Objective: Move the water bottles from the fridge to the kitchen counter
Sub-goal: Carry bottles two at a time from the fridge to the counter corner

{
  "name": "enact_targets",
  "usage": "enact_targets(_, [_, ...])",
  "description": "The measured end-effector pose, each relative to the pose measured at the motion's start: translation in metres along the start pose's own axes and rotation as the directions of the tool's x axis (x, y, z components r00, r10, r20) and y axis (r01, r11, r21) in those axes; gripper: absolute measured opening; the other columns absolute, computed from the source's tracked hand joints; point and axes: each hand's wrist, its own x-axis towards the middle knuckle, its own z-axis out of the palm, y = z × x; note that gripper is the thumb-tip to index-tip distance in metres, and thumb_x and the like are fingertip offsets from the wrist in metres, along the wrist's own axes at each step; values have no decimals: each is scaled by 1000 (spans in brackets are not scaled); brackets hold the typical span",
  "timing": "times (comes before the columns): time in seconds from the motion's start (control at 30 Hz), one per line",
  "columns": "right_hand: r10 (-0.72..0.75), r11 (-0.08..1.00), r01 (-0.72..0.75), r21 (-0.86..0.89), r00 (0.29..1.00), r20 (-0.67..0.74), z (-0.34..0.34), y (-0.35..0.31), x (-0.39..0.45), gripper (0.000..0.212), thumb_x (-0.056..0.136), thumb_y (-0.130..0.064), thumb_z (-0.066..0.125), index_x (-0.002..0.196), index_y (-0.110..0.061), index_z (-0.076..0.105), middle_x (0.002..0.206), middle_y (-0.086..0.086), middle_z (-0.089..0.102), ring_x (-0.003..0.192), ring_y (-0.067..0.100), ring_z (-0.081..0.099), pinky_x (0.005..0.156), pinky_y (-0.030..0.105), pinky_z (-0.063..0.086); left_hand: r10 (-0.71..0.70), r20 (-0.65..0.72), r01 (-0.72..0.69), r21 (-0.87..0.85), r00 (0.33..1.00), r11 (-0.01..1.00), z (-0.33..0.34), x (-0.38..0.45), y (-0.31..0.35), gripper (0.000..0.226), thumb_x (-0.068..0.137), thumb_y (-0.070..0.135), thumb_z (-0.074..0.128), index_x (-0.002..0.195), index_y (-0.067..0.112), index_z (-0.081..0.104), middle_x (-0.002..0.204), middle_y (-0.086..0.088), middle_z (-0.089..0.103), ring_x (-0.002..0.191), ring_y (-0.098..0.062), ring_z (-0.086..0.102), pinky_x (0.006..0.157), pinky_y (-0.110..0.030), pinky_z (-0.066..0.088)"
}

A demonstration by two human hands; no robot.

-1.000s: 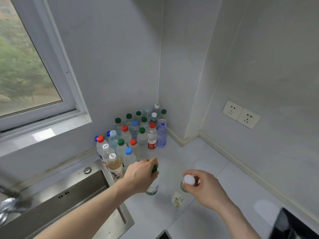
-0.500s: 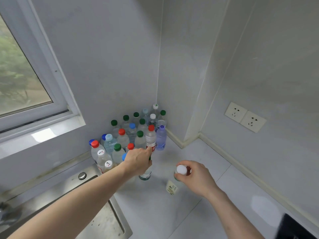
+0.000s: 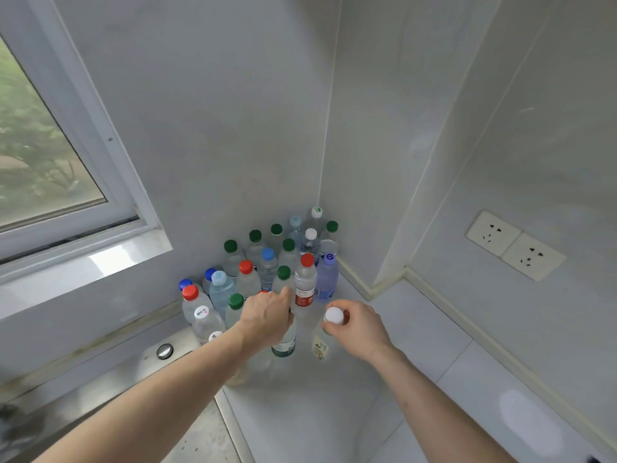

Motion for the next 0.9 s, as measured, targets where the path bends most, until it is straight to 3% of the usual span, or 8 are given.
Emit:
enact_targets(0.33, [-30, 997, 34, -67, 997, 68, 28, -19, 52, 28, 87, -41, 75, 115, -37, 74, 109, -4, 72, 102, 23, 65, 84, 35, 54, -14, -9, 14, 3, 1000, 1000, -3, 4, -15, 33, 101, 53, 53, 113, 22, 52, 102, -1, 67, 91, -29, 67, 64, -36, 39])
enact_targets(0.47, [-34, 994, 43, -98, 995, 95, 37, -23, 65, 29, 89, -41, 73, 117, -36, 72, 112, 0, 69, 105, 26, 64, 87, 38, 55, -16, -48, 15, -33, 999, 999, -7, -3, -21, 25, 102, 45, 51, 112, 24, 56, 107, 1, 66, 91, -29, 67, 64, -35, 44])
enact_targets(0.67, [-40, 989, 54, -139, 994, 101, 50, -30, 76, 26, 94, -46, 69, 117, -35, 69, 112, 0, 63, 102, 28, 62, 81, 37, 54, -18, -69, 12, -78, 997, 997, -14, -23, -29, 26, 100, 32, 50, 125, 31, 54, 119, 7, 58, 89, -27, 66, 64, -37, 53])
enact_targets(0.9, [-2, 986, 19, -165, 995, 102, 53, -34, 74, 31, 98, -49, 63, 125, -35, 64, 119, 1, 62, 105, 30, 62, 78, 35, 51, -31, -38, 27, -122, 999, 992, -17, -45, -36, 40, 98, 33, 55, 137, 32, 50, 136, 9, 50, 100, -22, 65, 69, -35, 55])
